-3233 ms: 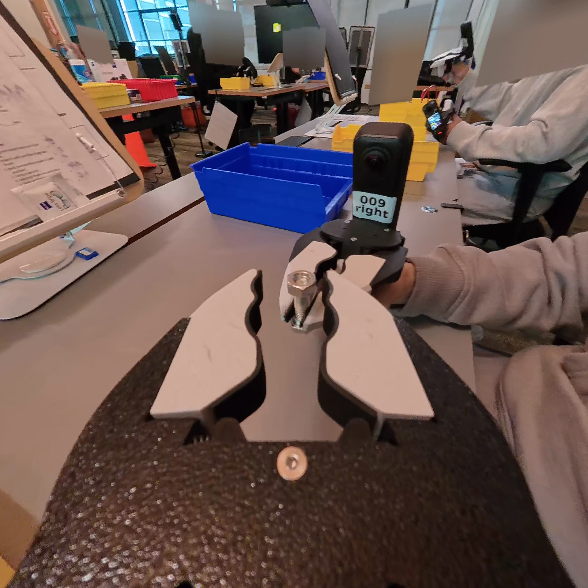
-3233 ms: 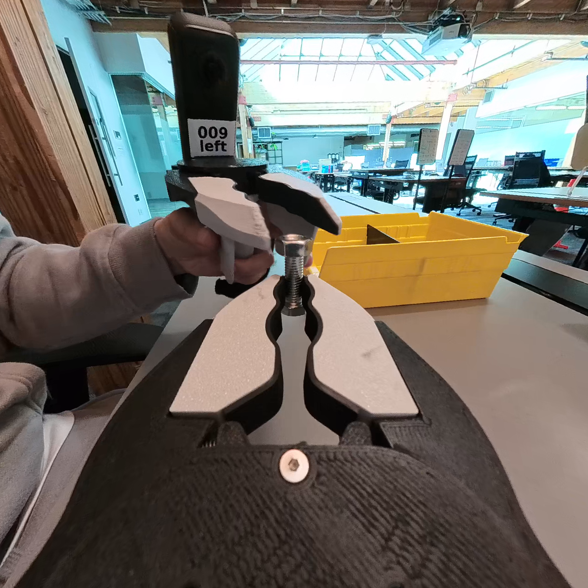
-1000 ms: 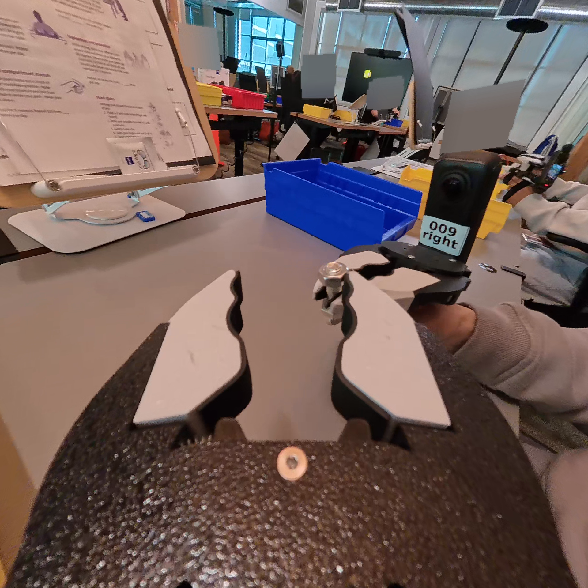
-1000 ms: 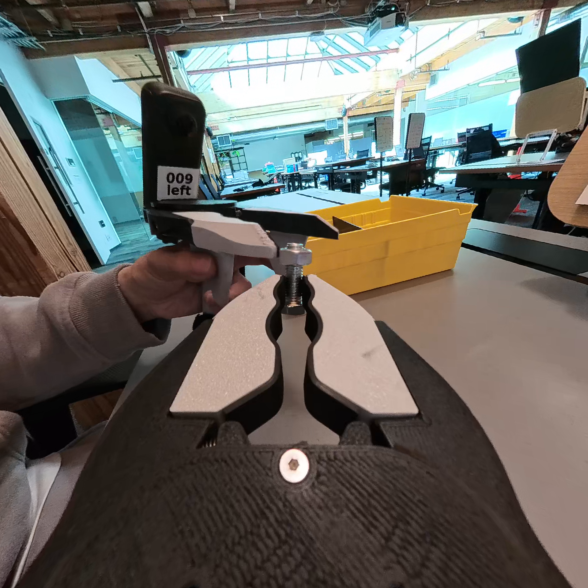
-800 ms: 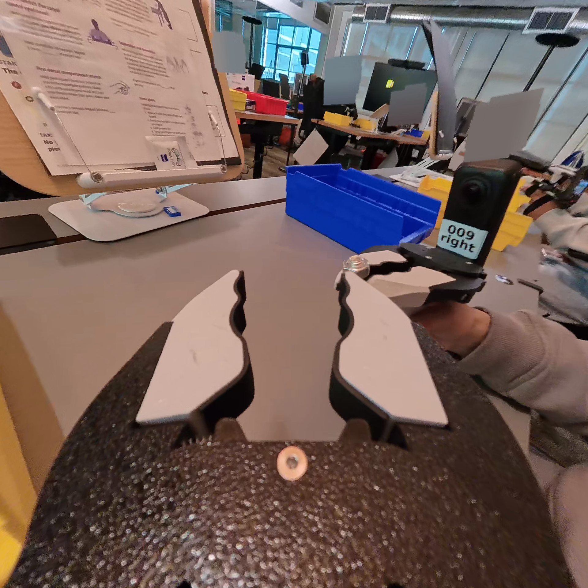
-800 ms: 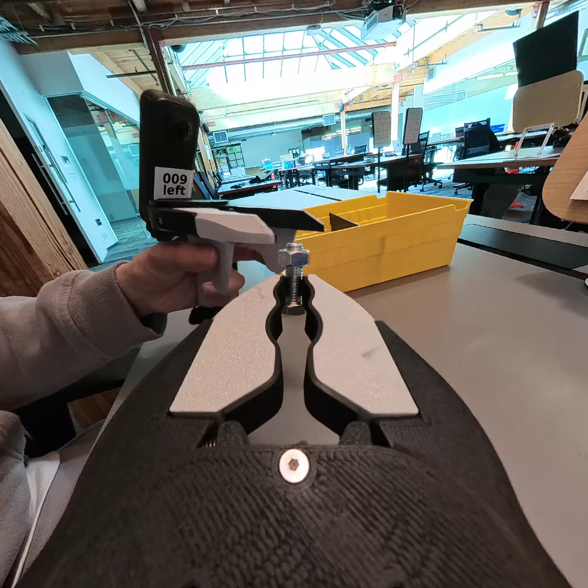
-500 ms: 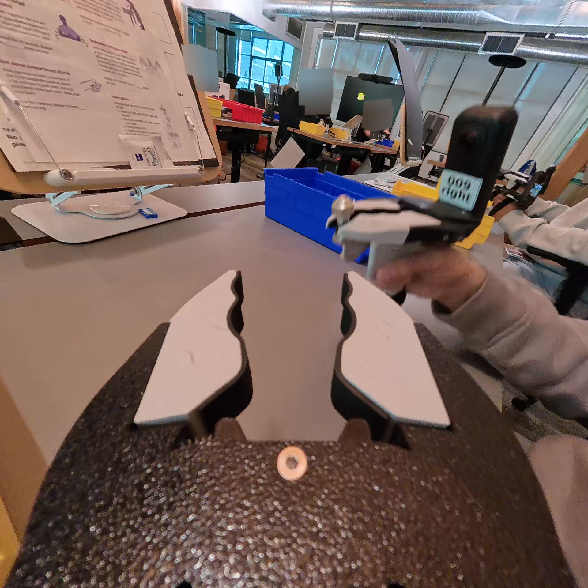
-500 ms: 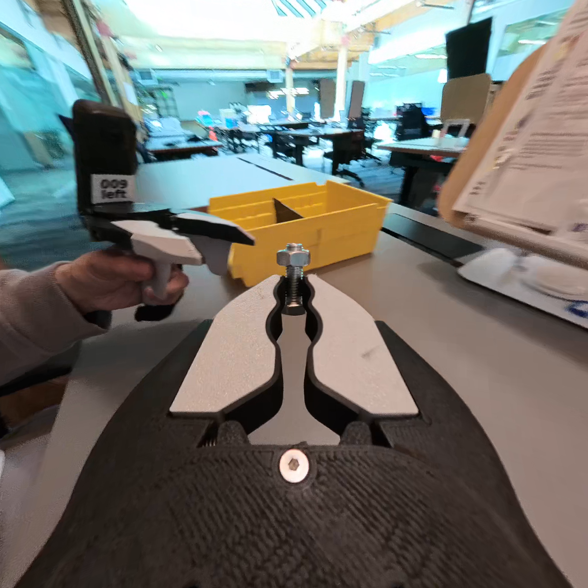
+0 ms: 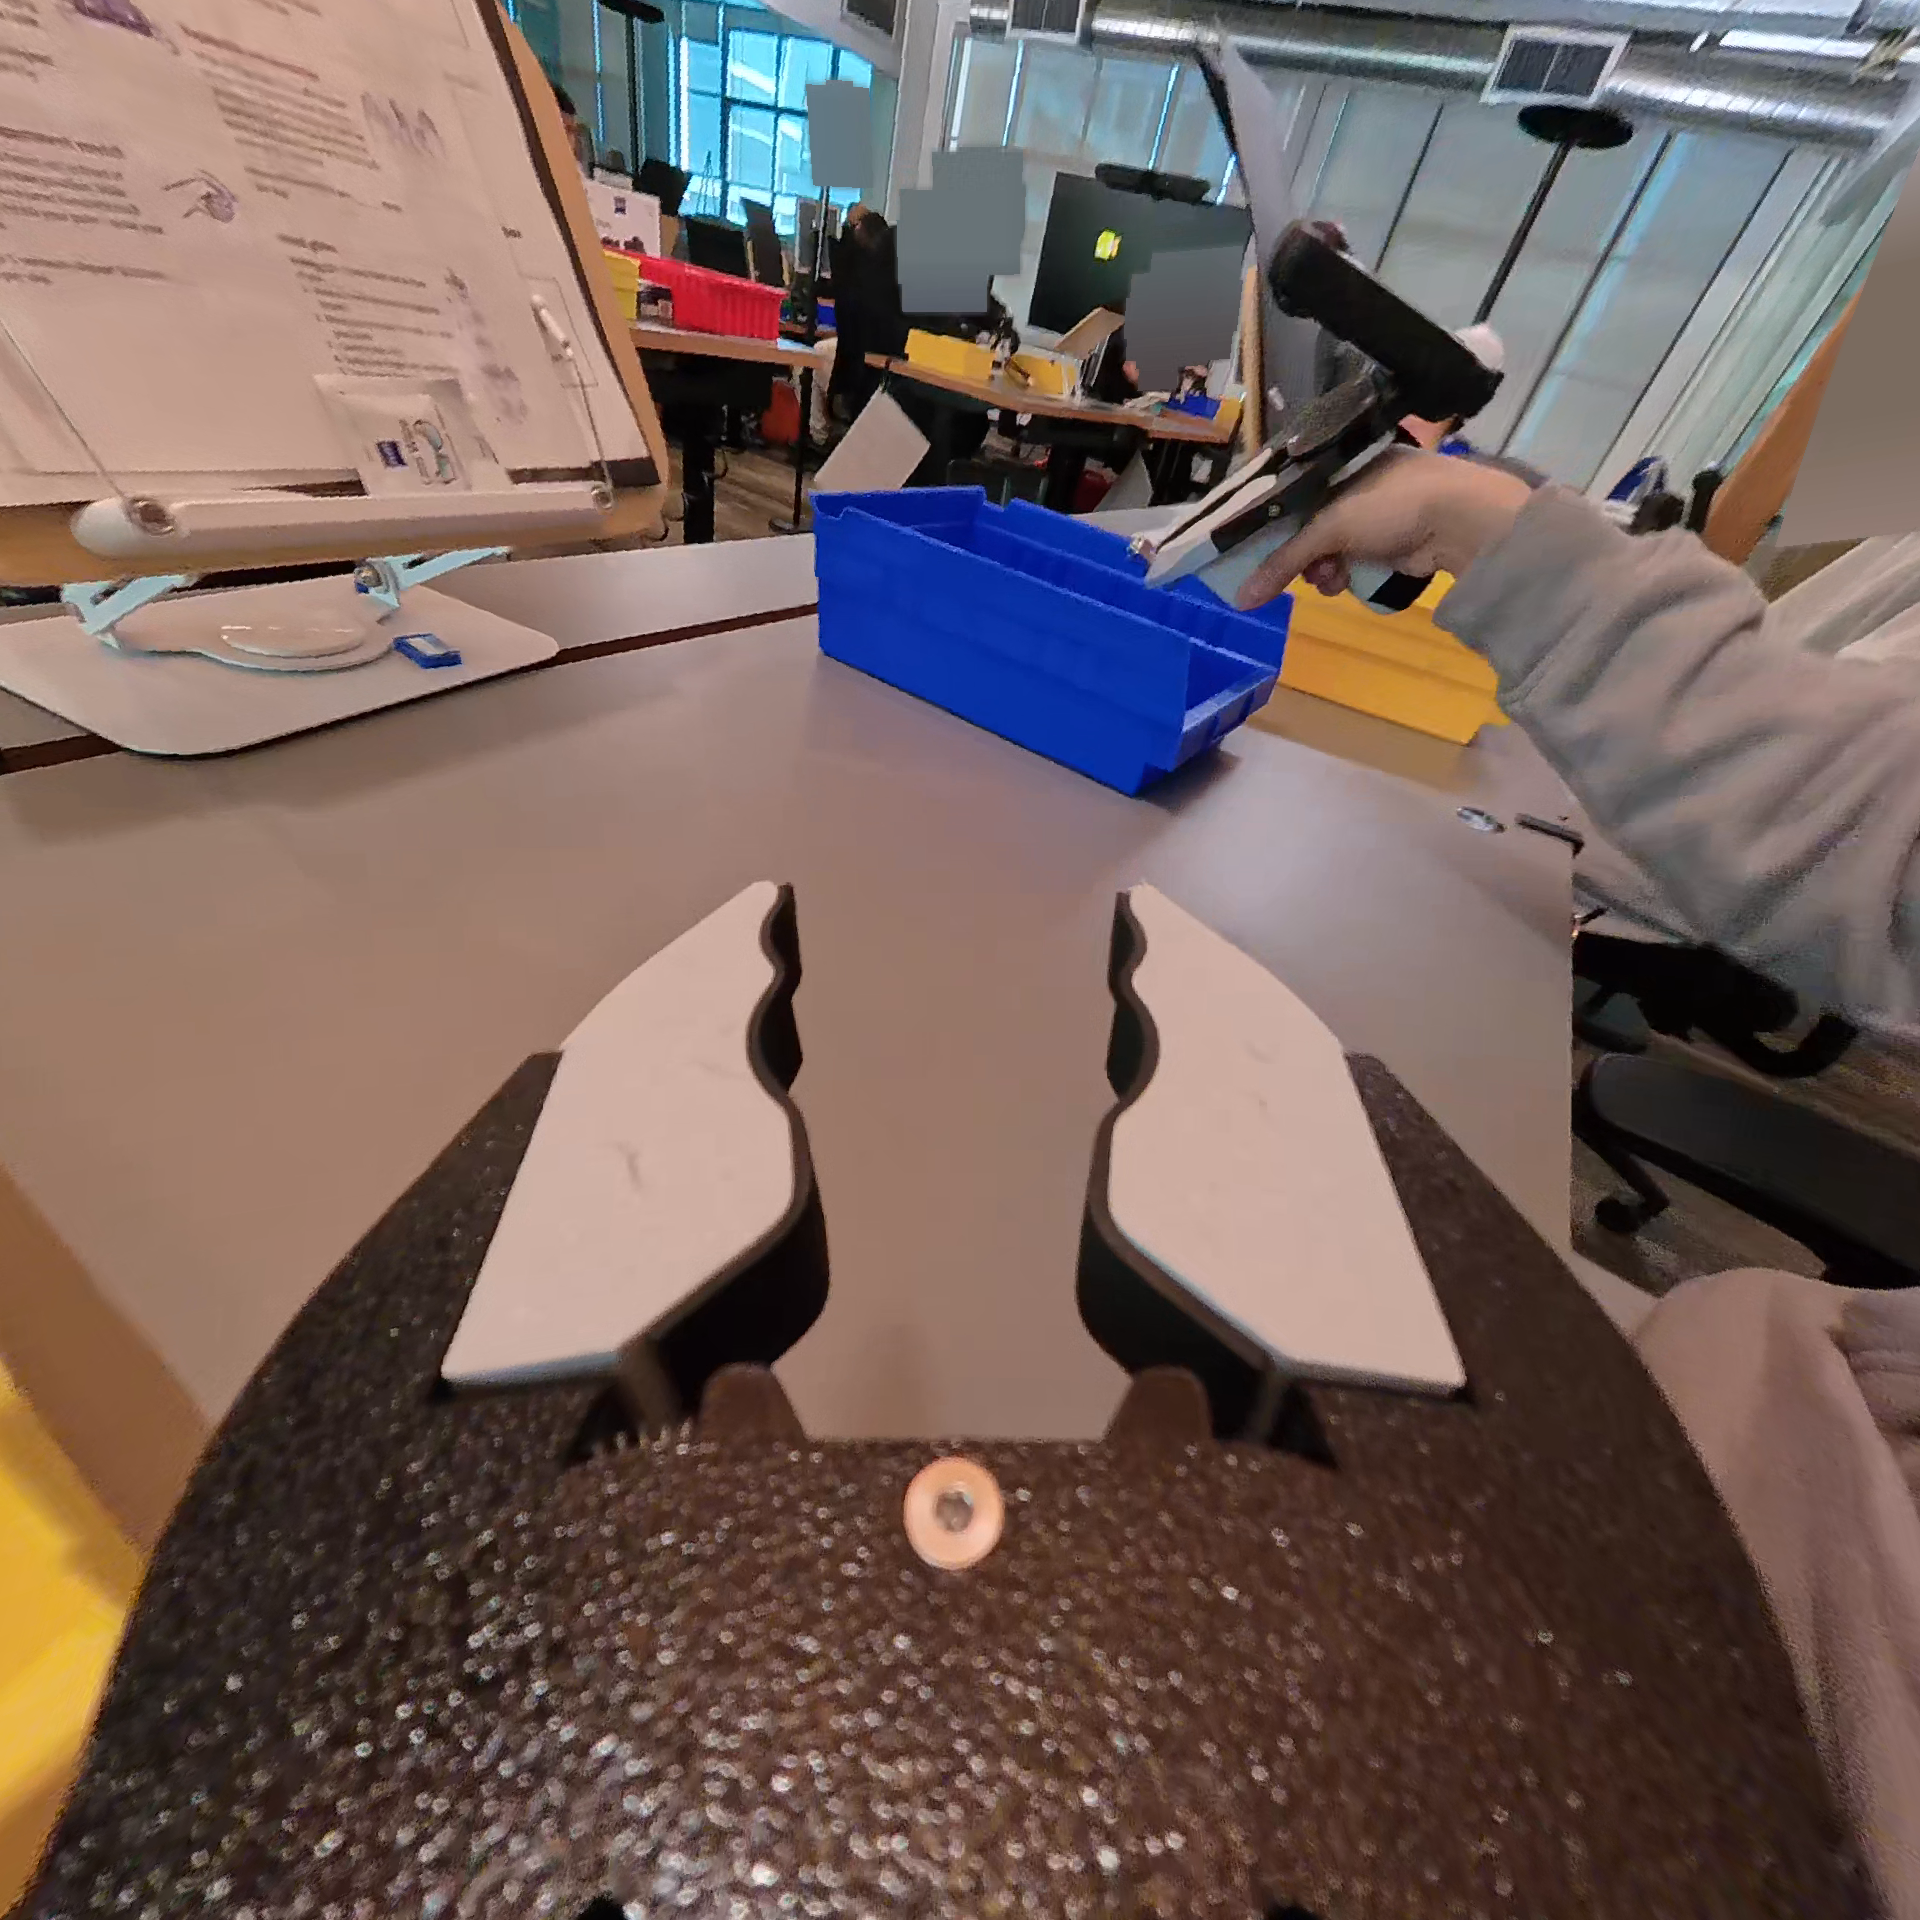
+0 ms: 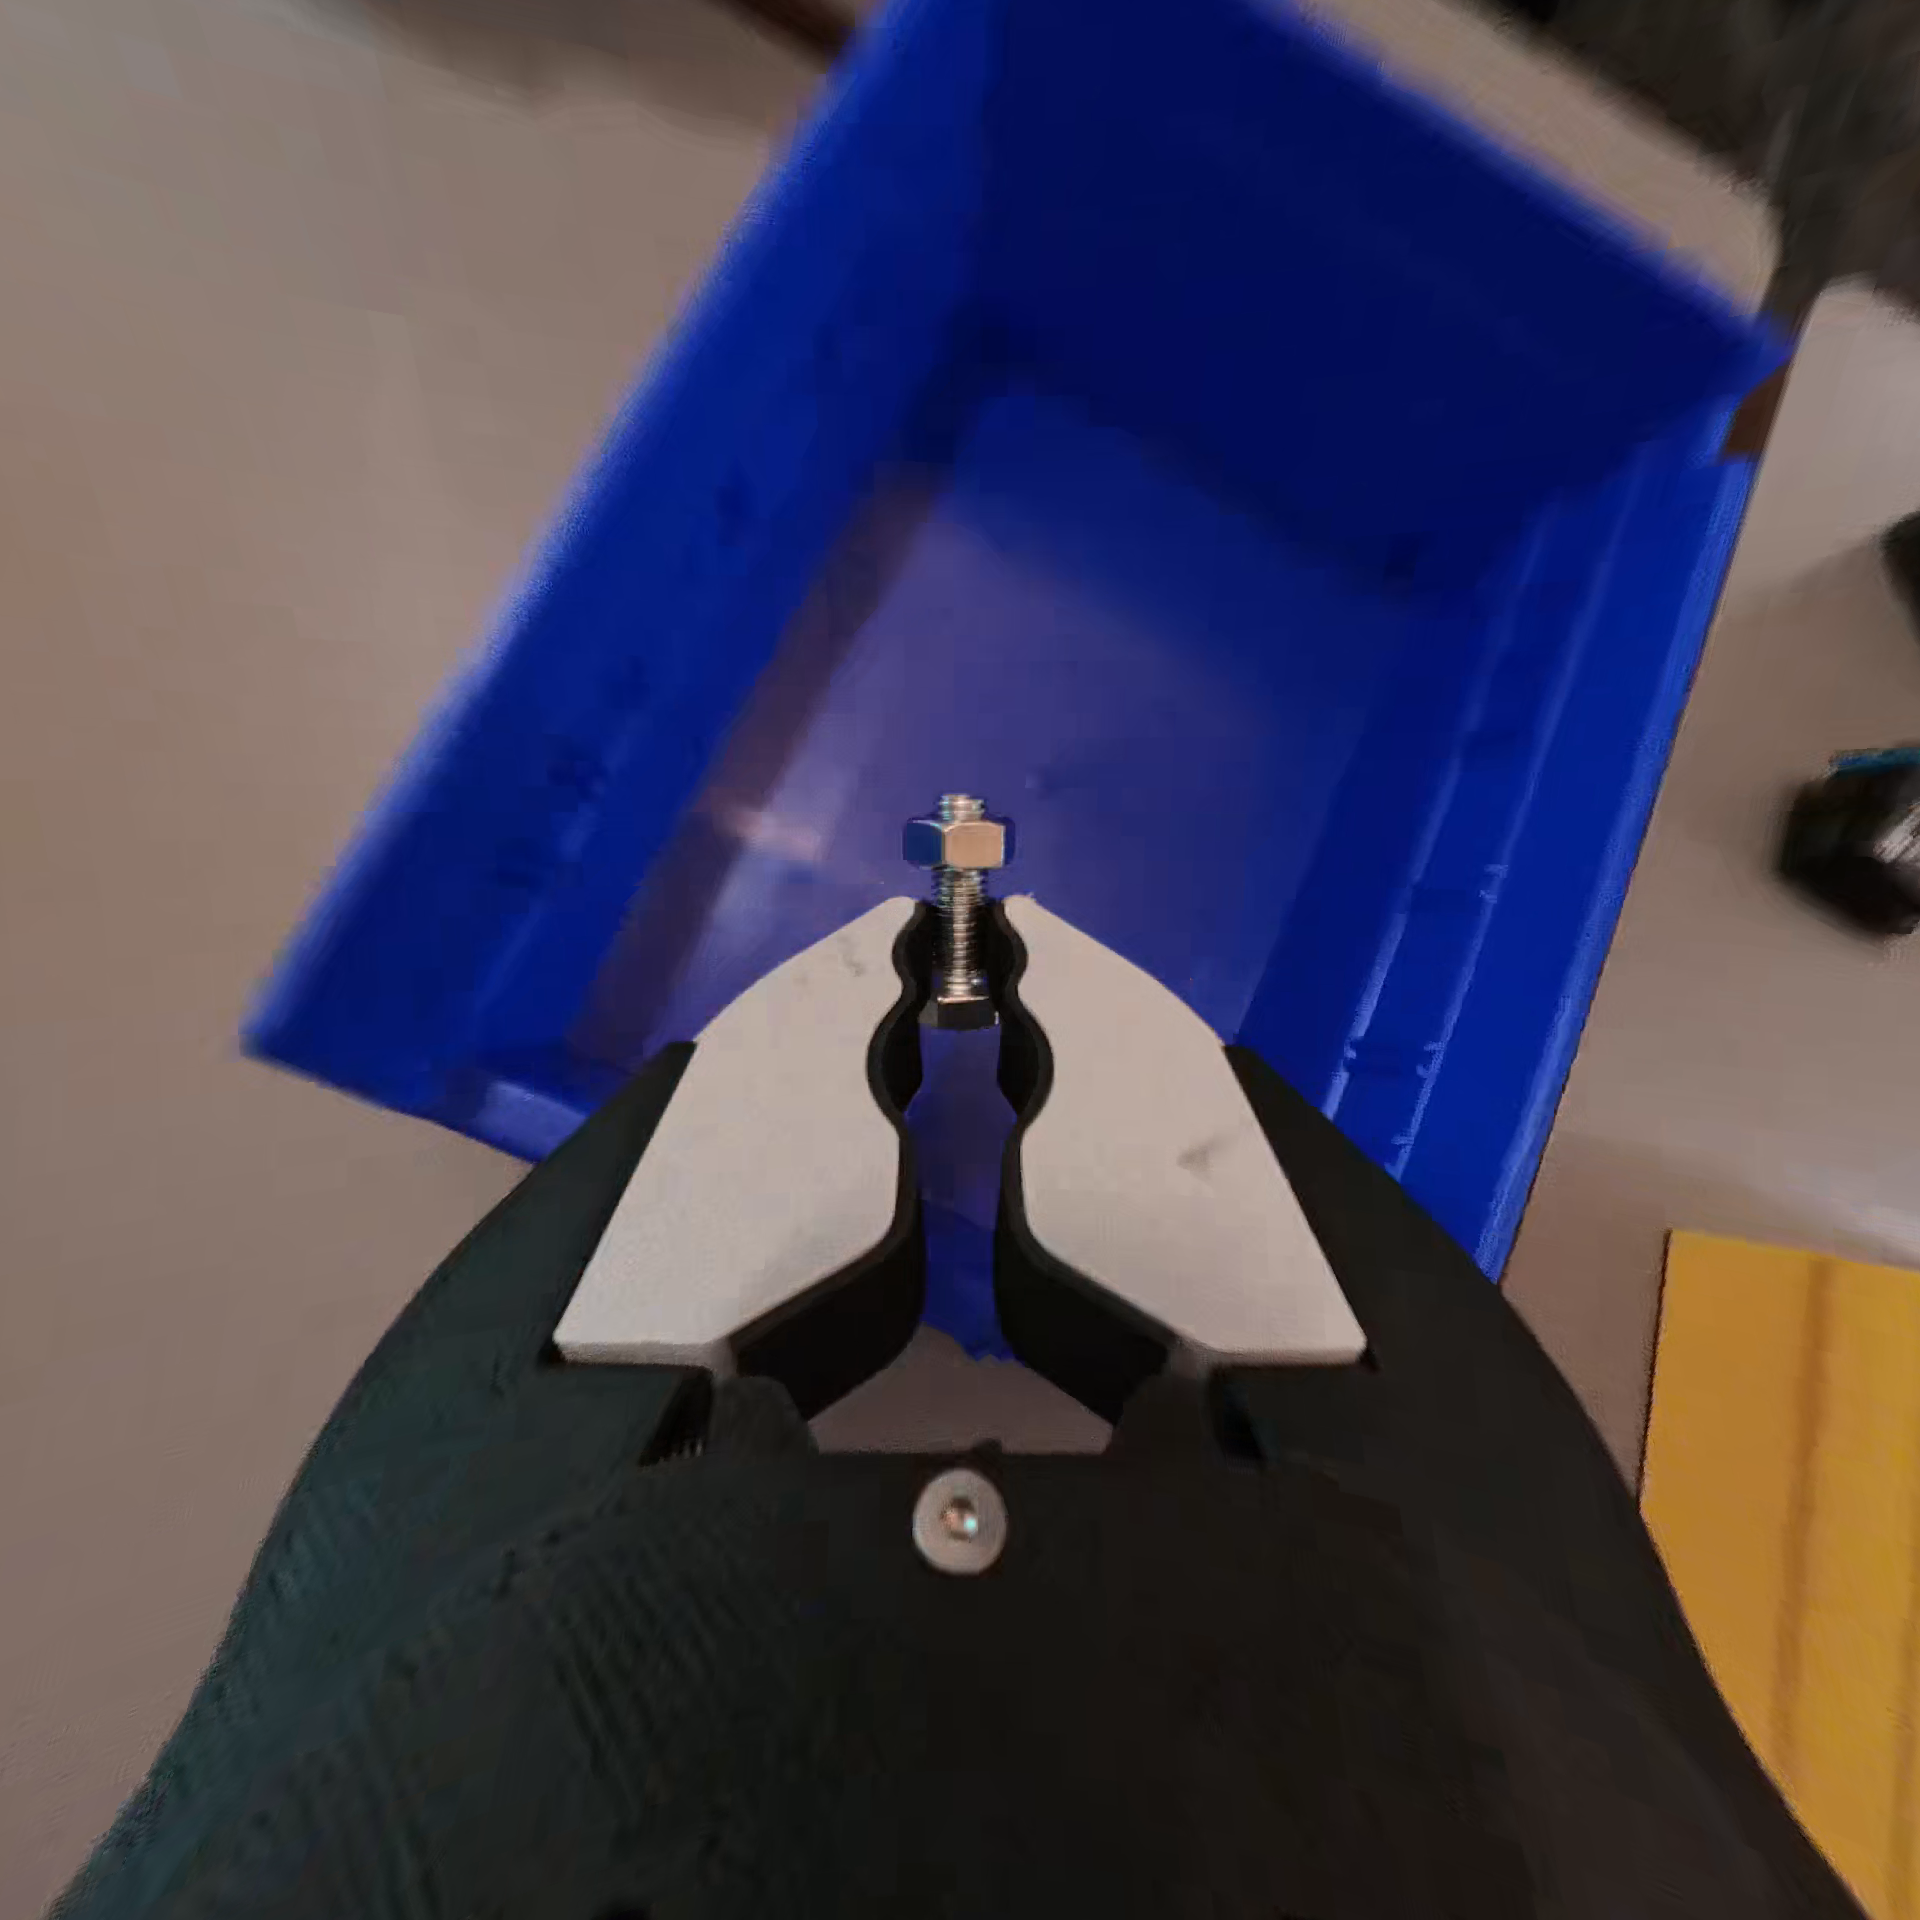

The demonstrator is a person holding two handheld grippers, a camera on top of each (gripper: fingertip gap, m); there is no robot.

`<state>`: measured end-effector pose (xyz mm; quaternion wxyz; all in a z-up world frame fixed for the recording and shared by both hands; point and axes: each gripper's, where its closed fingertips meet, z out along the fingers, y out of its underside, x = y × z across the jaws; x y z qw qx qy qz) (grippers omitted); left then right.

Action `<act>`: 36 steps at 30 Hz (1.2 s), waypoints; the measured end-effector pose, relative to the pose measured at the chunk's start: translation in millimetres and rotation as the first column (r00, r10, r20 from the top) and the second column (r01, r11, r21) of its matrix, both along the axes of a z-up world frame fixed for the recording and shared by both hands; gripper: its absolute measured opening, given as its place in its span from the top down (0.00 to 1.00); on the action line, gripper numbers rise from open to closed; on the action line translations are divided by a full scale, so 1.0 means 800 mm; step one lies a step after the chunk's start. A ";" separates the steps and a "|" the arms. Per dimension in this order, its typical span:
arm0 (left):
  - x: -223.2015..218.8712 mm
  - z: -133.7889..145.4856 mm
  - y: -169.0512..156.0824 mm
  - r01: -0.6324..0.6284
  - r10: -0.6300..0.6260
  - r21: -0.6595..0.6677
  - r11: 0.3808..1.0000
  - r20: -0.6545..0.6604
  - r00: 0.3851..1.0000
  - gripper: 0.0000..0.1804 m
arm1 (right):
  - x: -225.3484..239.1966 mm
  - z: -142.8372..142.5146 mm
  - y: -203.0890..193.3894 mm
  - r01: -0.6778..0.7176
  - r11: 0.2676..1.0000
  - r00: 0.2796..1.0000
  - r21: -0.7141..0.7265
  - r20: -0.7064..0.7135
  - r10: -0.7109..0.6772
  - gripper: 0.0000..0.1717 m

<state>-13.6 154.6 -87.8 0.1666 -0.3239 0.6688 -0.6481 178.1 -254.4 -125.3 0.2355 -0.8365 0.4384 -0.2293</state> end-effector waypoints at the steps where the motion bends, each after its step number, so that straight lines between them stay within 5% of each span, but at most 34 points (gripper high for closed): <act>1: 0.000 0.000 0.004 -0.011 0.011 0.012 1.000 0.001 1.000 0.69 | 0.004 -0.016 -0.009 0.012 1.000 0.998 -0.027 -0.058 -0.013 0.94; 5: -0.002 0.005 0.015 -0.030 0.030 -0.005 1.000 0.001 1.000 0.69 | 0.011 -0.054 -0.040 0.025 0.977 0.977 -0.211 -0.200 -0.068 0.94; 12: -0.009 0.015 0.039 -0.046 0.046 -0.003 0.999 0.018 0.999 0.69 | -0.002 -0.107 -0.069 0.062 0.941 0.899 -0.334 -0.391 -0.198 0.94; 17: -0.014 0.031 0.081 -0.111 0.111 -0.004 0.994 0.050 0.993 0.69 | 0.003 -0.119 -0.066 0.084 0.953 0.914 -0.290 -0.358 -0.189 0.94; 20: -0.017 0.044 0.121 -0.184 0.187 -0.045 0.982 0.063 0.980 0.70 | 0.010 -0.109 -0.072 0.117 0.941 0.930 -0.317 -0.297 -0.216 0.79; 23: -0.019 0.057 0.168 -0.279 0.287 -0.106 0.954 0.069 0.955 0.71 | 0.019 -0.060 -0.066 0.182 0.934 0.965 -0.306 -0.126 -0.230 0.62; 26: -0.012 0.064 0.216 -0.380 0.391 -0.171 0.909 0.035 0.920 0.74 | 0.019 0.025 -0.005 0.164 0.984 0.978 -0.071 0.141 -0.153 0.54; 30: 0.031 0.058 0.283 -0.587 0.577 -0.068 0.807 -0.124 0.808 0.76 | -0.038 0.106 0.162 -0.269 0.920 0.908 0.284 0.393 0.145 0.54; 33: 0.082 0.056 0.303 -0.598 0.607 0.116 0.793 -0.233 0.759 0.74 | -0.089 0.096 0.275 -0.503 0.776 0.834 0.380 0.448 0.321 0.54; 36: 0.145 0.058 0.302 -0.478 0.557 0.308 0.823 -0.271 0.785 0.74 | -0.115 0.049 0.348 -0.605 0.716 0.779 0.349 0.447 0.440 0.53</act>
